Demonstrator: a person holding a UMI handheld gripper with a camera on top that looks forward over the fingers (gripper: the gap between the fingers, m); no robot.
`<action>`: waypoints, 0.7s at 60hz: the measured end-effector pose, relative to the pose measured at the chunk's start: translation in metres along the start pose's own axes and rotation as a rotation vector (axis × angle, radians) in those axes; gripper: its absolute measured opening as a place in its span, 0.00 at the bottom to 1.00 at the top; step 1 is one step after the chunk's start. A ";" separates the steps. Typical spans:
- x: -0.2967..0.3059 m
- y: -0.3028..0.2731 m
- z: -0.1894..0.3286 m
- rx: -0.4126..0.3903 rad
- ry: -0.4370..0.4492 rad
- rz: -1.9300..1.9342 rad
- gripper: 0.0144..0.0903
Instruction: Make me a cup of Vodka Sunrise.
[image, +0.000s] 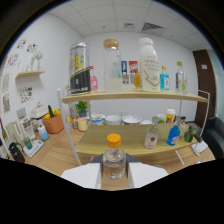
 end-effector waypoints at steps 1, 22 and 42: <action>-0.001 0.007 -0.002 -0.005 -0.002 0.005 0.27; 0.004 0.107 0.029 -0.122 0.055 0.083 0.27; 0.002 0.169 0.078 -0.234 0.090 0.061 0.27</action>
